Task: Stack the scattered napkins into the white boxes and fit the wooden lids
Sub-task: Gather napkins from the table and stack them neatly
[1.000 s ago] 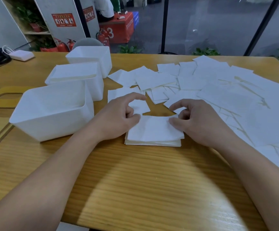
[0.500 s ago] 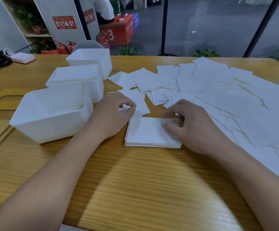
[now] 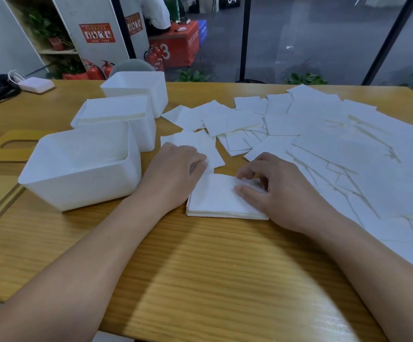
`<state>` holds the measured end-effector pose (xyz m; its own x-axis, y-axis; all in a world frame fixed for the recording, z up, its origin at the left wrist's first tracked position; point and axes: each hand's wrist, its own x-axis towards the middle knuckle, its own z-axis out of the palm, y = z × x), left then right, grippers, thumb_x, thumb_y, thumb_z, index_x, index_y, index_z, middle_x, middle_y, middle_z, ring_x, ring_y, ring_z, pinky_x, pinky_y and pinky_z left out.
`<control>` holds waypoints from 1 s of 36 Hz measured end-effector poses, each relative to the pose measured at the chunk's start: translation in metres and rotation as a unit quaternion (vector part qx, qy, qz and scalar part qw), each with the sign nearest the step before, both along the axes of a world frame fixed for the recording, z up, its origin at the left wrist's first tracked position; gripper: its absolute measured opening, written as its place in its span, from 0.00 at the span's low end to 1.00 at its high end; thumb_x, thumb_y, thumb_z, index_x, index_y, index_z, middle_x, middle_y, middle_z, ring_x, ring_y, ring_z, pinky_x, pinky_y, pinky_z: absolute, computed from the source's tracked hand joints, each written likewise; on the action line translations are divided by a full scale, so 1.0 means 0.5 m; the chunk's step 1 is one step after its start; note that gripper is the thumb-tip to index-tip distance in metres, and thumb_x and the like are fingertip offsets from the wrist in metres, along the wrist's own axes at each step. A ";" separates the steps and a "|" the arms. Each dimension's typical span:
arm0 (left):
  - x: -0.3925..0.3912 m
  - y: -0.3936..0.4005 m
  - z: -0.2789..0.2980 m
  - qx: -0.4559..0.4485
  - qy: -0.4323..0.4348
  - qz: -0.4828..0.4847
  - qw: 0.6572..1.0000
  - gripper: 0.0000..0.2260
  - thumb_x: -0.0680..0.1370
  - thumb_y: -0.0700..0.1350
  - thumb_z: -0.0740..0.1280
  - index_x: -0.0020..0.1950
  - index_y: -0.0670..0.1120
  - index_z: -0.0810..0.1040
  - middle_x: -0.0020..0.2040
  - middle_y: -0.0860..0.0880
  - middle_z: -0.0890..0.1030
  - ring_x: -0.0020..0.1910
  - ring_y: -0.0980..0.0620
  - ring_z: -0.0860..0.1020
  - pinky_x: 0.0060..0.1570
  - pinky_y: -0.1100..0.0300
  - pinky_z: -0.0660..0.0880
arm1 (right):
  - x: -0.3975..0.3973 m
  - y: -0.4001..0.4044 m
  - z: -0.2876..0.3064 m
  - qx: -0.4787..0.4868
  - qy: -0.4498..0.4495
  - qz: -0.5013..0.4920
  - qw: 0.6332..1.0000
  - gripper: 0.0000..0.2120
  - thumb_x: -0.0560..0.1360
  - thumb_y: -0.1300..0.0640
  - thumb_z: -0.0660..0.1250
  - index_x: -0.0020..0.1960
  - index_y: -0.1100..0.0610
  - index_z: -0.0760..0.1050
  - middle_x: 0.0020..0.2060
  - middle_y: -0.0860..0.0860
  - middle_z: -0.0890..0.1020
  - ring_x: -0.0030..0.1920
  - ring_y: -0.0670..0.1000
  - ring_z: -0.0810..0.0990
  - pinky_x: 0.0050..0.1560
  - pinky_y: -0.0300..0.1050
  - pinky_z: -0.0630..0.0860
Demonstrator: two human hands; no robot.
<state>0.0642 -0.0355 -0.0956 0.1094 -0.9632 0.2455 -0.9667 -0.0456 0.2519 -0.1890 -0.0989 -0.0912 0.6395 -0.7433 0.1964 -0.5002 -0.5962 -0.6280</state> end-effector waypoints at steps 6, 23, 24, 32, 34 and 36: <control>-0.013 0.011 0.013 -0.013 0.008 0.016 1.000 0.20 0.88 0.53 0.60 0.38 0.46 0.71 0.34 0.51 0.72 0.48 0.49 0.73 0.42 0.52 0.69 | 0.000 0.003 0.001 -0.007 0.002 0.001 1.000 0.06 0.79 0.44 0.74 0.54 0.42 0.83 0.52 0.39 0.78 0.48 0.36 0.76 0.43 0.33 0.67; -0.056 0.034 0.040 -0.092 0.247 -0.114 0.958 0.12 0.81 0.40 0.75 0.59 0.56 0.84 0.52 0.61 0.87 0.60 0.60 0.83 0.60 0.65 0.74 | 0.004 -0.001 0.010 -0.071 -0.089 -0.059 0.992 0.09 0.79 0.52 0.76 0.58 0.42 0.85 0.50 0.42 0.76 0.46 0.39 0.75 0.44 0.33 0.67; -0.057 0.034 0.040 -0.089 0.255 -0.110 0.957 0.14 0.81 0.41 0.75 0.62 0.57 0.84 0.53 0.62 0.87 0.61 0.61 0.83 0.61 0.64 0.75 | 0.004 -0.002 0.009 -0.070 -0.095 -0.060 0.991 0.05 0.80 0.53 0.76 0.53 0.43 0.86 0.49 0.43 0.77 0.46 0.40 0.75 0.43 0.33 0.67; -0.024 0.023 0.032 -0.117 0.228 -0.043 0.966 0.06 0.84 0.51 0.73 0.57 0.55 0.89 0.51 0.66 0.85 0.52 0.64 0.80 0.46 0.71 0.71 | 0.001 -0.004 0.015 -0.099 -0.107 -0.070 0.987 0.03 0.82 0.53 0.72 0.51 0.45 0.81 0.53 0.40 0.79 0.56 0.44 0.76 0.53 0.37 0.72; -0.023 0.023 0.034 -0.121 0.232 -0.050 0.964 0.06 0.85 0.51 0.71 0.57 0.54 0.88 0.51 0.63 0.86 0.53 0.60 0.80 0.49 0.66 0.74 | 0.001 -0.002 0.019 -0.100 -0.122 -0.066 0.985 0.02 0.83 0.53 0.70 0.52 0.46 0.80 0.53 0.40 0.81 0.57 0.44 0.78 0.55 0.38 0.72; -0.024 0.023 0.037 -0.130 0.245 -0.062 0.959 0.06 0.86 0.50 0.71 0.55 0.52 0.88 0.50 0.57 0.86 0.53 0.53 0.81 0.52 0.61 0.76 | 0.000 0.003 0.024 -0.074 -0.147 -0.070 0.984 0.02 0.84 0.53 0.70 0.53 0.47 0.80 0.50 0.40 0.83 0.57 0.43 0.80 0.49 0.33 0.70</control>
<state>0.0520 -0.0240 -0.0772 0.1621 -0.8893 0.4276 -0.7230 0.1878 0.6648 -0.1888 -0.0976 -0.0794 0.4319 -0.7690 0.4712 -0.3934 -0.6308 -0.6688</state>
